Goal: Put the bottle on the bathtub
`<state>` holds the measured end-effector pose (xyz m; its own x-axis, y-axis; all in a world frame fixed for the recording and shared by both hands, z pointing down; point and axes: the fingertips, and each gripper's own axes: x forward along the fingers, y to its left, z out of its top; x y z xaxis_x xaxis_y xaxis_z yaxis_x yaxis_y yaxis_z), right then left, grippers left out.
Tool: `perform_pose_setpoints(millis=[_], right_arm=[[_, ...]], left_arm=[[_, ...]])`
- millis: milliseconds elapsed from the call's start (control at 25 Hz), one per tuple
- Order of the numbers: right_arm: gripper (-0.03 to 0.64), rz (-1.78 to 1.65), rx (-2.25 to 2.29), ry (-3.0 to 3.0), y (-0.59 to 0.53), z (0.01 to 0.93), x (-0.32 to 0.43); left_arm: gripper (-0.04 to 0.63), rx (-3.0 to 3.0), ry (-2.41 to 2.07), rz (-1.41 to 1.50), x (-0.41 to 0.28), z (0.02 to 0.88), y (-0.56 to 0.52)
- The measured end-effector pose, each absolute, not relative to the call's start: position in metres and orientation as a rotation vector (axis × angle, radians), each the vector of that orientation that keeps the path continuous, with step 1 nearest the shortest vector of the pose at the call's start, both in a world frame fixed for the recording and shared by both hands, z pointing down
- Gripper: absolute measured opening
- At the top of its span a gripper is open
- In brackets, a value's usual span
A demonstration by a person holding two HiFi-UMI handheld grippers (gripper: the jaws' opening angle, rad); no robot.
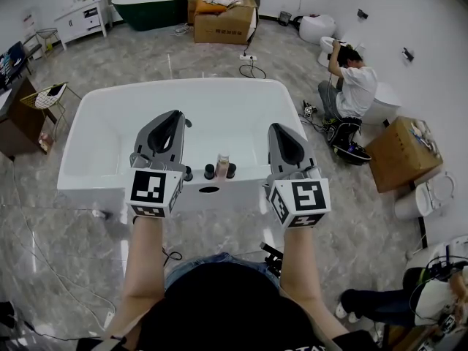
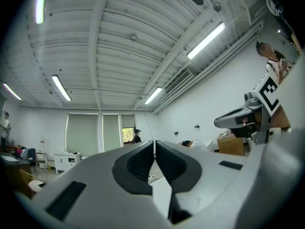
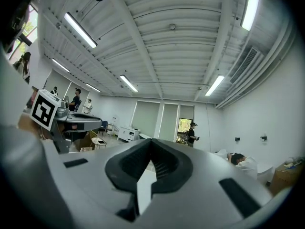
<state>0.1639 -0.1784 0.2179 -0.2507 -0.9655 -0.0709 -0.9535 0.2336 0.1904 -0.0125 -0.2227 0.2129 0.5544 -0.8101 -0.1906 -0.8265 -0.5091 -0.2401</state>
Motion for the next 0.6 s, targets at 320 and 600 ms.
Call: perform_pose_setpoints(millis=[320, 600], right_arm=[[0.014, -0.301, 1.886, -2.407, -0.1785, 0.2157, 0.1614], [0.015, -0.299, 1.879, -2.406, -0.178, 0.217, 0.1589]], left_arm=[[0.008, -2.485, 1.351, 0.086, -0.0159, 0.2072, -0.2229], [0.008, -2.481, 1.356, 0.093, -0.0187, 0.205, -0.2226]])
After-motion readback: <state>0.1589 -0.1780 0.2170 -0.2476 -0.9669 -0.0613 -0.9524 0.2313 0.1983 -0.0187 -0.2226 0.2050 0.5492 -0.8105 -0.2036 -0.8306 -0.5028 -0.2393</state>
